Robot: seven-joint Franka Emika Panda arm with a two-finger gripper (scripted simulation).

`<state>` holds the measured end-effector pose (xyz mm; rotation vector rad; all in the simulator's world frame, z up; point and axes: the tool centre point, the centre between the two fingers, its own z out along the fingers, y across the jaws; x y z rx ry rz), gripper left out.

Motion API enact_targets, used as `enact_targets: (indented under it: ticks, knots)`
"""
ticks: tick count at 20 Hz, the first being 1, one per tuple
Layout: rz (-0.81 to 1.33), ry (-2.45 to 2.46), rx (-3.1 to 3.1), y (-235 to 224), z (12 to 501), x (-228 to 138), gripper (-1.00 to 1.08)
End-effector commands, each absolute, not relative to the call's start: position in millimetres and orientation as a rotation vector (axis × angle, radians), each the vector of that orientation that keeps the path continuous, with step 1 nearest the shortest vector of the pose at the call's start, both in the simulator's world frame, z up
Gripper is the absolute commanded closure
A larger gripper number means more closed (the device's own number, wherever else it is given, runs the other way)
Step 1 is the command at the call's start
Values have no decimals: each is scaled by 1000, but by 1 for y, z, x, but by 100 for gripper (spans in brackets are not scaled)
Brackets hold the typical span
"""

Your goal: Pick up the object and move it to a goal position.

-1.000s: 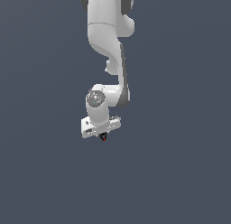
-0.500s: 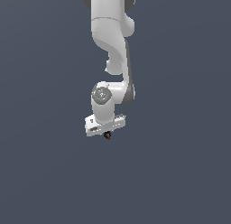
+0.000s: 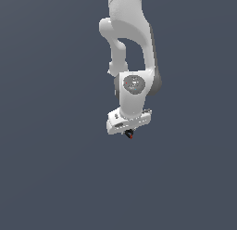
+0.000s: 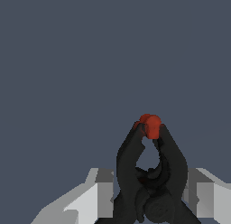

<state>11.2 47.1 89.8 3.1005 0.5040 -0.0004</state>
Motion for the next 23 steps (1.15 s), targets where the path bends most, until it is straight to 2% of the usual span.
enact_targets:
  ticks: [1,13,23]
  knots:
    - [0,503,3100,75,108,11,108]
    - [0,503,3100,189,182,18,108]
    - [0,503,3101,212,197,23,108]
